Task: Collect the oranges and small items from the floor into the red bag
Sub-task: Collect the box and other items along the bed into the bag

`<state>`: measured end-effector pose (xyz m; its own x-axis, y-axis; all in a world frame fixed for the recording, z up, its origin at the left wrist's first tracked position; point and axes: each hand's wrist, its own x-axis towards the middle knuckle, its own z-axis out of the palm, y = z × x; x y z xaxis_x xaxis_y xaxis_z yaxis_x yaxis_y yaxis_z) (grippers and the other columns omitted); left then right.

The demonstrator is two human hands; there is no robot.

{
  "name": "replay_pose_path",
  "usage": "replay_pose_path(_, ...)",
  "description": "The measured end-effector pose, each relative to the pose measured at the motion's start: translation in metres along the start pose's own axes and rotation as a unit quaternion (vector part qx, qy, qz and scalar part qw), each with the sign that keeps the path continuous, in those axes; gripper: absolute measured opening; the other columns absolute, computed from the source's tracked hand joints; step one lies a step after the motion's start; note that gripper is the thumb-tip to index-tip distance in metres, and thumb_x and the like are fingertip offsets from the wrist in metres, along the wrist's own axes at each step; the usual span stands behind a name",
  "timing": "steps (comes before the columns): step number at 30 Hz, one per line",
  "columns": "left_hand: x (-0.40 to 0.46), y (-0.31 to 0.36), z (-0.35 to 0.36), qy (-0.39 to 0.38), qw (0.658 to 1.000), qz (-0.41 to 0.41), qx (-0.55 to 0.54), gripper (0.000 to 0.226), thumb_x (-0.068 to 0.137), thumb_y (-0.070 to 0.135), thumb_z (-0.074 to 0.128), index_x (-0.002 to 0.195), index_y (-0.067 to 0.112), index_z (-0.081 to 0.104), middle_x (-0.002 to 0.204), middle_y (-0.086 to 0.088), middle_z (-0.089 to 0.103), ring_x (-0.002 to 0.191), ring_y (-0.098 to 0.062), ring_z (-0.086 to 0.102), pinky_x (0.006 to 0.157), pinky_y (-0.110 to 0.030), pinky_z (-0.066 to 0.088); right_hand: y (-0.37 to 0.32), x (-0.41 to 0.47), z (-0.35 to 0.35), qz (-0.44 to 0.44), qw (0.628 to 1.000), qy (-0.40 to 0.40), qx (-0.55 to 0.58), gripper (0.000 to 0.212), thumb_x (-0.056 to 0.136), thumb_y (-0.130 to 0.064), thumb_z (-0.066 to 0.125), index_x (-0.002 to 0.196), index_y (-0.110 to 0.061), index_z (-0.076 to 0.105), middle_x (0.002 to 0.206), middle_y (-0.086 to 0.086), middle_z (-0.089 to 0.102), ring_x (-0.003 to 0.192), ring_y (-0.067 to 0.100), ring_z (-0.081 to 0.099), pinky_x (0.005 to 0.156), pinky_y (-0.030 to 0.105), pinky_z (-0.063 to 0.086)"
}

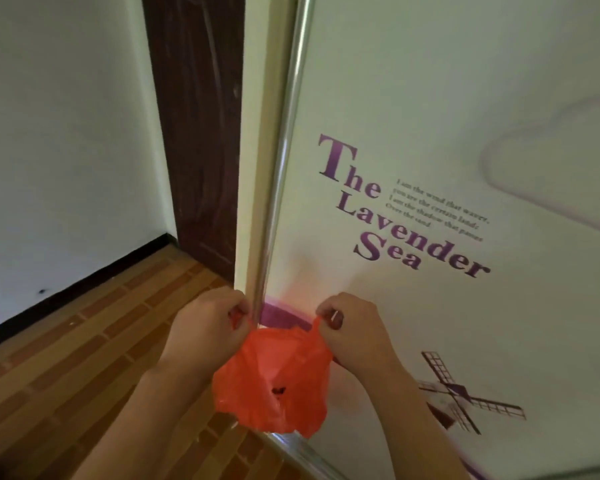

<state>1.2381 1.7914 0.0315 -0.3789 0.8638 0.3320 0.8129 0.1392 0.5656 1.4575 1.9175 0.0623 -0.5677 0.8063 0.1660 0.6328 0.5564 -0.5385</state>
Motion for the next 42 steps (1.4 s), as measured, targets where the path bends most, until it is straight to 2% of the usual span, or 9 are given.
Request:
replay_pose_path(3,-0.003,-0.039,-0.024,0.035,0.997,-0.061,0.009,0.015,0.079,0.02,0.077,0.087,0.031,0.071,0.08,0.018,0.064,0.071,-0.004,0.061,0.061,-0.032,0.056,-0.031,0.03,0.026,-0.039,0.999,-0.03,0.014,0.016,0.083,-0.006,0.07,0.087,-0.021,0.075,0.085,-0.009,0.066,0.079,0.005,0.062,0.071,0.009,0.043)
replay_pose_path(8,-0.01,-0.097,-0.051,0.078,0.985,-0.15,0.02,0.016,0.082,0.02,0.075,0.093,0.031,0.072,0.084,0.016,0.066,0.074,-0.008,0.062,0.064,-0.032,0.055,-0.071,0.079,0.072,-0.098,0.992,-0.078,0.016,0.02,0.081,-0.006,0.07,0.084,-0.025,0.074,0.078,-0.017,0.061,0.078,-0.004,0.059,0.069,0.007,0.039)
replay_pose_path(13,-0.019,-0.14,-0.074,0.114,0.968,-0.215,0.058,0.014,0.087,0.018,0.074,0.098,0.027,0.074,0.085,0.015,0.068,0.072,-0.001,0.061,0.062,-0.019,0.048,-0.106,0.128,0.129,-0.171,0.972,-0.154,0.043,0.02,0.084,-0.008,0.074,0.09,-0.026,0.075,0.085,-0.018,0.065,0.081,-0.003,0.061,0.07,0.005,0.042)
replay_pose_path(19,-0.04,-0.168,-0.115,0.184,0.931,-0.295,0.113,0.017,0.08,0.013,0.078,0.091,0.025,0.074,0.081,0.014,0.066,0.071,-0.007,0.062,0.065,-0.031,0.056,-0.16,0.184,0.178,-0.253,0.938,-0.225,0.075,0.017,0.09,-0.013,0.074,0.099,-0.028,0.074,0.096,-0.017,0.068,0.086,0.0,0.065,0.078,0.02,0.057)
replay_pose_path(24,-0.063,-0.177,-0.145,0.245,0.888,-0.358,0.152,0.018,0.077,0.009,0.077,0.087,0.023,0.073,0.08,0.011,0.066,0.072,-0.008,0.062,0.066,-0.032,0.056,-0.205,0.209,0.21,-0.306,0.915,-0.243,0.101,0.018,0.091,-0.014,0.075,0.104,-0.027,0.074,0.098,-0.015,0.069,0.086,-0.002,0.063,0.076,0.018,0.058)
replay_pose_path(27,-0.077,-0.183,-0.158,0.278,0.866,-0.385,0.156,0.013,0.077,0.018,0.067,0.085,0.025,0.072,0.079,0.012,0.065,0.072,-0.008,0.063,0.066,-0.034,0.056,-0.232,0.216,0.224,-0.328,0.905,-0.253,0.097,0.016,0.092,-0.015,0.074,0.102,-0.027,0.072,0.096,-0.015,0.067,0.082,-0.003,0.061,0.065,0.01,0.051)
replay_pose_path(30,-0.084,-0.202,-0.17,0.301,0.849,-0.404,0.159,0.014,0.075,0.021,0.065,0.084,0.029,0.071,0.079,0.014,0.065,0.074,-0.009,0.064,0.068,-0.036,0.057,-0.26,0.224,0.244,-0.344,0.895,-0.264,0.104,0.017,0.093,-0.016,0.074,0.102,-0.03,0.071,0.093,-0.016,0.065,0.08,-0.002,0.062,0.064,0.013,0.054)
replay_pose_path(36,-0.078,-0.254,-0.199,0.322,0.825,-0.43,0.172,0.019,0.077,0.01,0.073,0.085,0.027,0.072,0.078,0.014,0.066,0.073,-0.009,0.063,0.069,-0.038,0.057,-0.316,0.254,0.292,-0.377,0.881,-0.267,0.103,0.013,0.094,-0.016,0.073,0.101,-0.027,0.073,0.091,-0.016,0.065,0.077,-0.003,0.061,0.057,0.006,0.048)
replay_pose_path(42,-0.059,-0.333,-0.252,0.349,0.813,-0.438,0.159,0.023,0.076,0.003,0.074,0.083,0.025,0.072,0.077,0.013,0.066,0.07,-0.006,0.064,0.067,-0.035,0.057,-0.389,0.297,0.346,-0.368,0.882,-0.264,0.127,0.013,0.092,-0.009,0.073,0.096,-0.02,0.077,0.085,-0.016,0.065,0.073,0.0,0.063,0.062,0.01,0.052)
